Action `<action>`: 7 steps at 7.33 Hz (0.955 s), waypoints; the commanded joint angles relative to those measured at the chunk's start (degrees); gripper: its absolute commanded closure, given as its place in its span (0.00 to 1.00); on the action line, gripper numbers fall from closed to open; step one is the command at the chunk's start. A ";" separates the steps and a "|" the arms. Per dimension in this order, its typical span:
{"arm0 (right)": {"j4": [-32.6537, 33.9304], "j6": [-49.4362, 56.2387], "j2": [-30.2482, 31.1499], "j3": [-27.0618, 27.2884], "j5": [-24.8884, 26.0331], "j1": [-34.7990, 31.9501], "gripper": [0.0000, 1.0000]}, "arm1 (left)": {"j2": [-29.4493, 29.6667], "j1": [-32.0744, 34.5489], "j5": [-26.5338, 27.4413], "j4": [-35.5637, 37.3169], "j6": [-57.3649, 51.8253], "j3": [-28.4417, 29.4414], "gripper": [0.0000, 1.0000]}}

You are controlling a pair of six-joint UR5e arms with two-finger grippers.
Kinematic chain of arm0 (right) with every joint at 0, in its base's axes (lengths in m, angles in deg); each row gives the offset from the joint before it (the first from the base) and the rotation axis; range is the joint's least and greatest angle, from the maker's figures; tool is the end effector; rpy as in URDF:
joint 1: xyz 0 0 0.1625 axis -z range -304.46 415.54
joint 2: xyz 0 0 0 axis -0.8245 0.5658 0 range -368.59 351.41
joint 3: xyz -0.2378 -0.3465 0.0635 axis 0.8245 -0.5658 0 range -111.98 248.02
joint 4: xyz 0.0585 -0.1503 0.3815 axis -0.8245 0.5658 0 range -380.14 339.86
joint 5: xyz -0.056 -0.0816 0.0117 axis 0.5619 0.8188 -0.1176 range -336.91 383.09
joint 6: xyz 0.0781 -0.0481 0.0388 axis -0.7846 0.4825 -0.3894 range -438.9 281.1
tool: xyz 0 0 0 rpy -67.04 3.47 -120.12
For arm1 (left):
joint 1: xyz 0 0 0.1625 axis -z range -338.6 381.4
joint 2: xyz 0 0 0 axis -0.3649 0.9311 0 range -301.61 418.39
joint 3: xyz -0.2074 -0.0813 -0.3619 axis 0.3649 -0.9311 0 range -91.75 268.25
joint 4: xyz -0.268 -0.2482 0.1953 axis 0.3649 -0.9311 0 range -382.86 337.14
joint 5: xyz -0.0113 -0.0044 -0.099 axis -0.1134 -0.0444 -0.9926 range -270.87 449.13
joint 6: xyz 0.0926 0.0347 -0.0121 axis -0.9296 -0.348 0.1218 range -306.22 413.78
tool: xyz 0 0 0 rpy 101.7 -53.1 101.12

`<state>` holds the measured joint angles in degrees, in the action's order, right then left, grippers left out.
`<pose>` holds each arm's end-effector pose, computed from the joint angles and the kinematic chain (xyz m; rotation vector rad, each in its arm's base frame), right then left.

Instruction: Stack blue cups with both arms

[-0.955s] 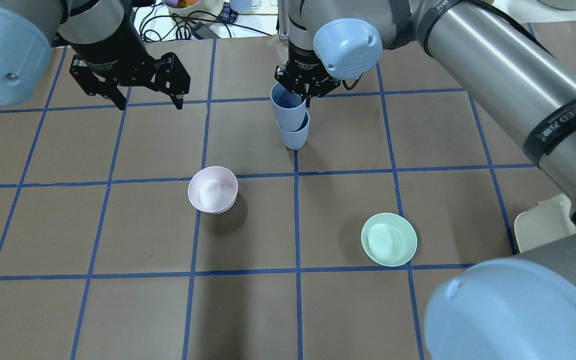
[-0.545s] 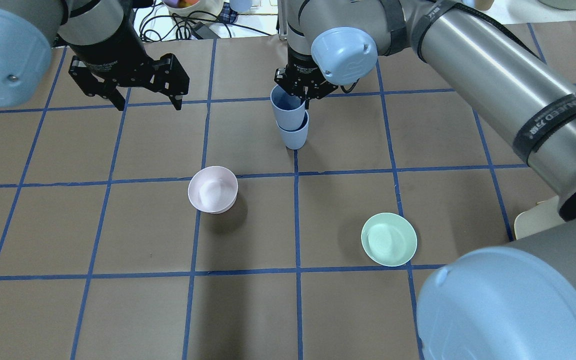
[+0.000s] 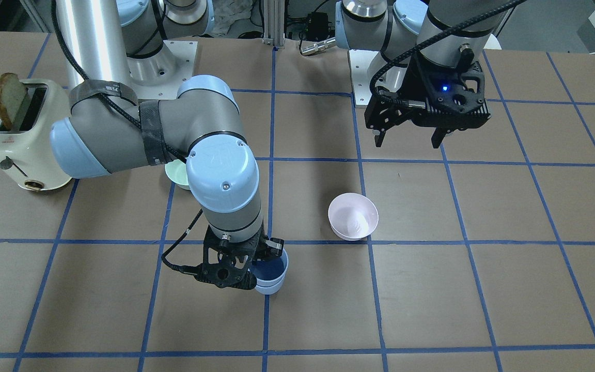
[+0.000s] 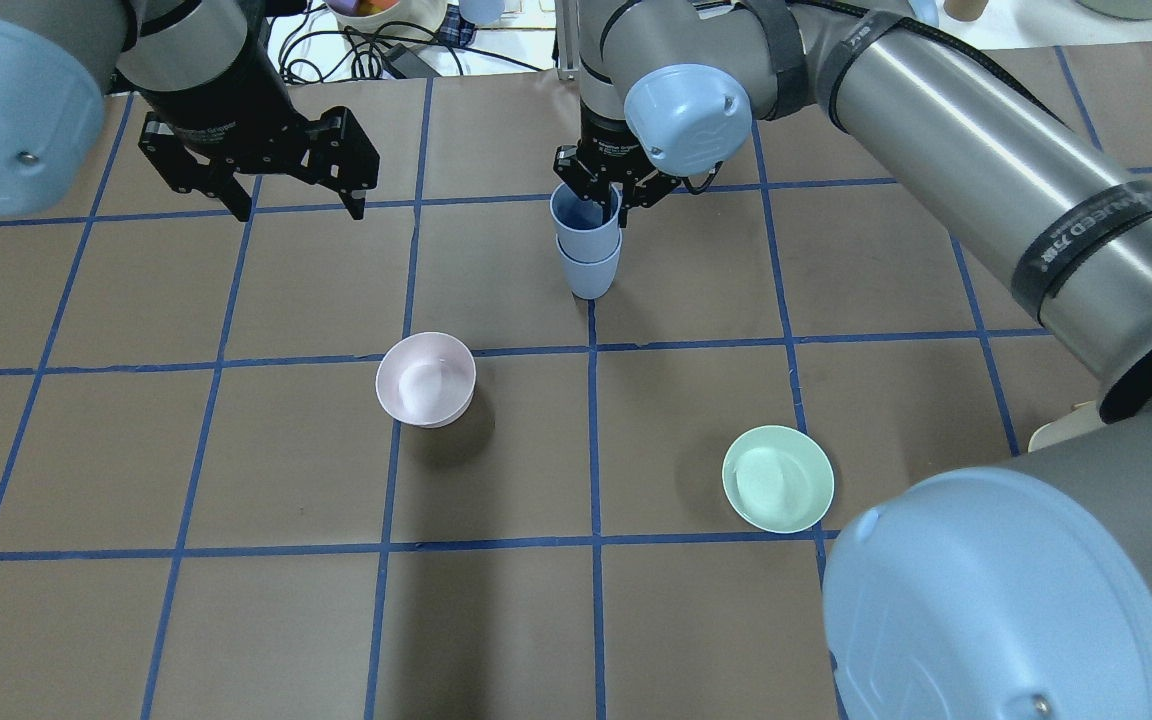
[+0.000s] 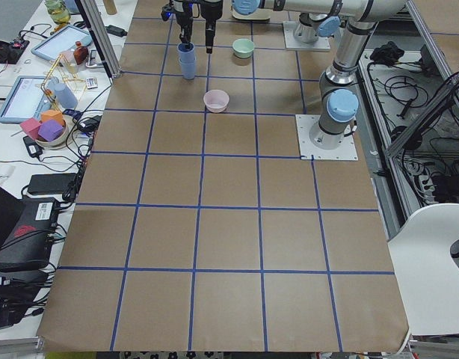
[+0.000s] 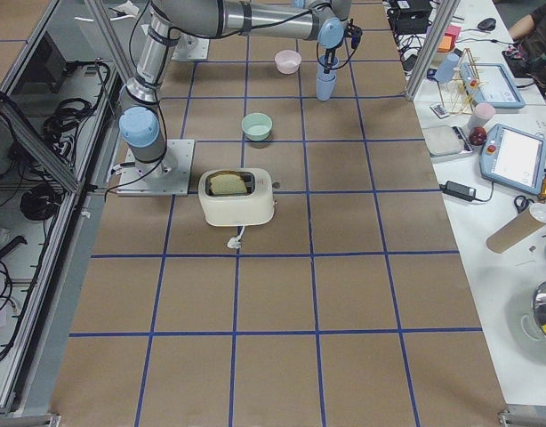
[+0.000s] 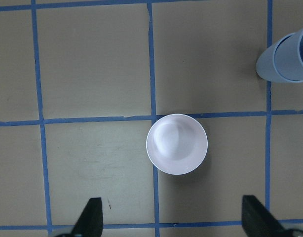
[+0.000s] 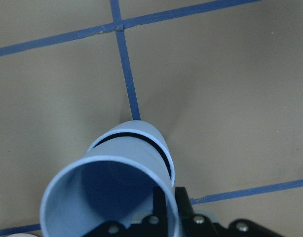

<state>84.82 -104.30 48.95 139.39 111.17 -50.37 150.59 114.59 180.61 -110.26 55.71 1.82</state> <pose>0.3262 -0.6459 0.3298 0.2563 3.0927 -0.0104 -0.1592 -0.5067 0.5041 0.0328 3.1168 -0.1099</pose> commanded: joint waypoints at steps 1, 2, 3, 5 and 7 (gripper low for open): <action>-2.63 6.14 2.65 -1.93 0.42 2.79 0.00 | 0.00 -0.02 -0.33 0.03 0.18 0.12 0.00; -6.49 12.51 5.98 -1.76 1.73 5.25 0.00 | -0.09 -0.11 -1.90 0.03 0.61 0.03 0.00; -12.01 19.53 10.01 -1.59 2.00 9.01 0.00 | -0.09 -0.11 -1.92 0.03 0.62 0.03 0.00; -22.68 34.38 18.80 2.60 2.01 16.58 0.00 | -0.35 -0.20 -1.74 0.03 0.62 -0.06 0.00; -20.18 34.28 27.33 11.19 1.66 16.70 0.00 | -0.44 -0.20 -1.74 0.03 0.62 -0.06 0.00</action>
<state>63.37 -71.13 70.99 145.09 113.13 -34.26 150.23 114.40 178.87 -110.23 56.32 1.78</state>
